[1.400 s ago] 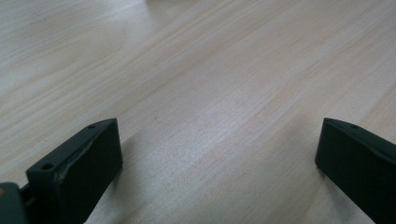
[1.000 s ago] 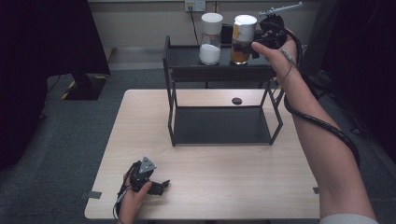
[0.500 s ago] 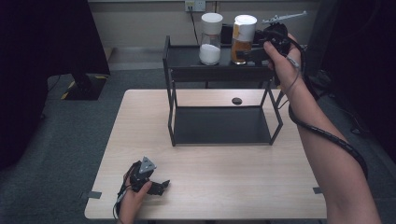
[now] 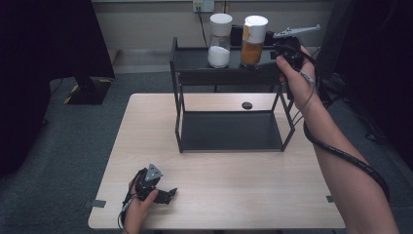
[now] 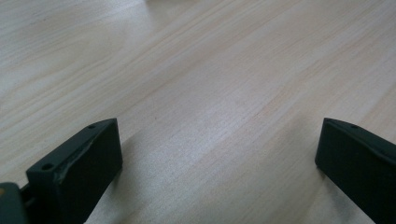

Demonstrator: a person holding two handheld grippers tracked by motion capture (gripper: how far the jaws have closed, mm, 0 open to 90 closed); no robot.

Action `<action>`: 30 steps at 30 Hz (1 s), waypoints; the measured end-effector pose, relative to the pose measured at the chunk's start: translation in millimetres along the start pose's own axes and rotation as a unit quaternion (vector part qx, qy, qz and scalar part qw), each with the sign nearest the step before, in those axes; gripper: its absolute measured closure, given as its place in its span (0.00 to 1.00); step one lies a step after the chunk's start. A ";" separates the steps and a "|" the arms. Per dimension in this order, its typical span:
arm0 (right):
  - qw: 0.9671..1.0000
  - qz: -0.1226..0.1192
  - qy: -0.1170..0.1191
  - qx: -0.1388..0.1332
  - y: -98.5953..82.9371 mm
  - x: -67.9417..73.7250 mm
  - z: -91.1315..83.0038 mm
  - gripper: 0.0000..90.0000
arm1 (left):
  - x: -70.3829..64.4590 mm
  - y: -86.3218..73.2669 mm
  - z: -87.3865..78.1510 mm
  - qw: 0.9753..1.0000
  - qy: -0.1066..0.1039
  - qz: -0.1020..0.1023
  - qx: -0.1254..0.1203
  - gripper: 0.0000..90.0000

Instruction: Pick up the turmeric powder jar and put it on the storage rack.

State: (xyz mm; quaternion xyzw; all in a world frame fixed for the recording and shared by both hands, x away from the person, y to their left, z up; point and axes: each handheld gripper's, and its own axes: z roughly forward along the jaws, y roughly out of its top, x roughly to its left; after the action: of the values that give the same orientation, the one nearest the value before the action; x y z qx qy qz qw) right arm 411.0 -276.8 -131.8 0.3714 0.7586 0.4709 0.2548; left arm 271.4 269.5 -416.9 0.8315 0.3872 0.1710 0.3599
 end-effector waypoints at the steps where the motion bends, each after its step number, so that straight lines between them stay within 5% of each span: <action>1: 1.000 0.000 0.000 0.000 -1.8 0.6 -0.6 0.01 | 0.0 0.0 0.0 1.000 0.000 0.000 0.000 0.00; 30: 0.999 -0.016 0.036 0.004 -37.0 26.8 -6.1 0.01 | -0.1 -0.3 0.1 1.000 0.000 0.000 -0.001 0.00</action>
State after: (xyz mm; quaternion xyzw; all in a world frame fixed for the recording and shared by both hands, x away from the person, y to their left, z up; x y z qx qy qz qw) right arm 378.6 -268.8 -163.6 0.3432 0.7746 0.4770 0.2336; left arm 271.3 269.5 -417.2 0.8311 0.3873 0.1714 0.3605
